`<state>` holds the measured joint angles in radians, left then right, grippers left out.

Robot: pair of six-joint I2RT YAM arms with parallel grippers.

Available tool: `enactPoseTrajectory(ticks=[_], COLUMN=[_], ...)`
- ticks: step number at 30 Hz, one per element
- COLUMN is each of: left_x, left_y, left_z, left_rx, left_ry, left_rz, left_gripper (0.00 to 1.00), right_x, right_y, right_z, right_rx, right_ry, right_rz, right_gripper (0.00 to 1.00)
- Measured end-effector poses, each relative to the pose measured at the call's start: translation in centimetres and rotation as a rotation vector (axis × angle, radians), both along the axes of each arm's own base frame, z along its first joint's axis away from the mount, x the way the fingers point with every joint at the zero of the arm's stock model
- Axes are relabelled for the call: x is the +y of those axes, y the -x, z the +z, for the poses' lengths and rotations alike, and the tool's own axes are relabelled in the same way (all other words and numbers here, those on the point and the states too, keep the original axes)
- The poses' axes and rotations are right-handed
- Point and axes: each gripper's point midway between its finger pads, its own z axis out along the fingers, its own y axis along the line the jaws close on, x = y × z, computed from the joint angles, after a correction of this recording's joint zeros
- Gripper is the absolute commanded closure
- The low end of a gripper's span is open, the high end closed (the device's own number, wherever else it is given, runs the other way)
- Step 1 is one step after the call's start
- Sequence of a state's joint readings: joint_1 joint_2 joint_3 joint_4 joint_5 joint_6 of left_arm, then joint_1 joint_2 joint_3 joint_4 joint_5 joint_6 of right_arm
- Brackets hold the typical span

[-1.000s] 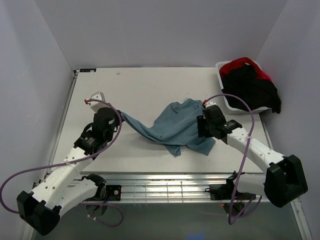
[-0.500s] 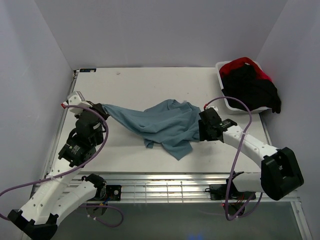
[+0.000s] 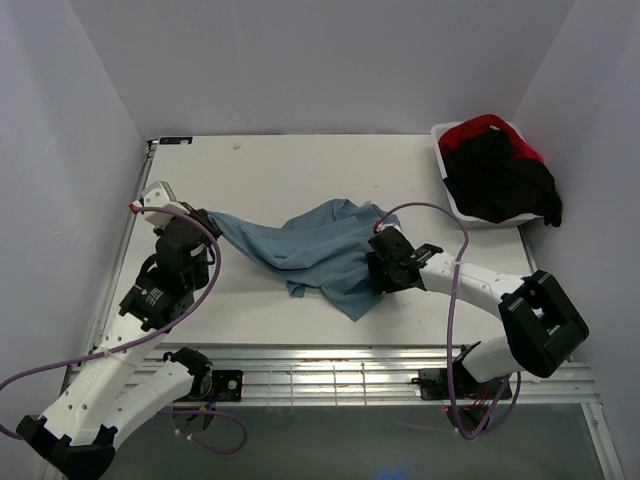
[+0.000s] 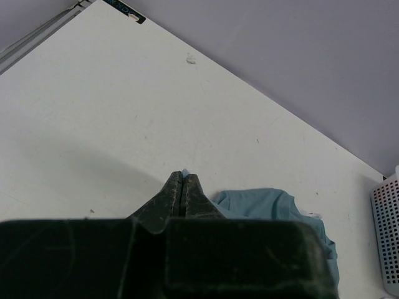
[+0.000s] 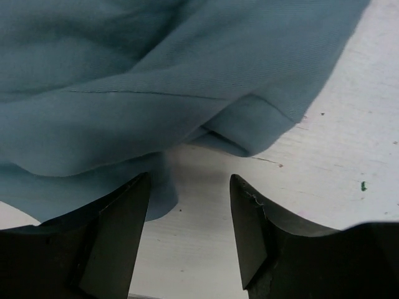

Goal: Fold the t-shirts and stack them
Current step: Flatten out the tshirt

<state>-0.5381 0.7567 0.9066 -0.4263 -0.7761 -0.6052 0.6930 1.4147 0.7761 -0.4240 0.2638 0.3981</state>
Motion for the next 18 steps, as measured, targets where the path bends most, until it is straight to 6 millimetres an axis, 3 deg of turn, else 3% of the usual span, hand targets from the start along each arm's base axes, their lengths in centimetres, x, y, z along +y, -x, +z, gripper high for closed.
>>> enactPoseTrajectory(ticks=[7, 9, 12, 13, 14, 18], left_x=[0.1, 0.2, 0.3, 0.3, 0.3, 0.3], left_y=[0.1, 0.2, 0.3, 0.3, 0.3, 0.3], left_z=[0.1, 0.2, 0.3, 0.3, 0.3, 0.3], left_rx=[-0.002, -0.005, -0.005, -0.005, -0.004, -0.004], left_ry=[-0.009, -0.012, -0.017, -0.020, -0.022, -0.028], left_rz=[-0.003, -0.003, -0.003, -0.004, -0.004, -0.005], left_gripper=[1.00, 1.00, 1.00, 1.00, 1.00, 1.00], right_x=[2.1, 2.5, 3.6, 3.9, 4.2, 4.5], right_y=[0.7, 0.7, 0.6, 0.6, 0.5, 0.5], right_z=[-1.6, -1.7, -1.7, -1.7, -1.7, -1.5], right_rx=[0.047, 0.050, 0.053, 0.054, 0.053, 0.046], right_ry=[-0.014, -0.017, -0.039, -0.045, -0.047, -0.046], right_rz=[0.043, 0.049, 0.061, 0.064, 0.072, 0.075], right_gripper=[0.42, 0.49, 0.71, 0.86, 0.92, 0.92])
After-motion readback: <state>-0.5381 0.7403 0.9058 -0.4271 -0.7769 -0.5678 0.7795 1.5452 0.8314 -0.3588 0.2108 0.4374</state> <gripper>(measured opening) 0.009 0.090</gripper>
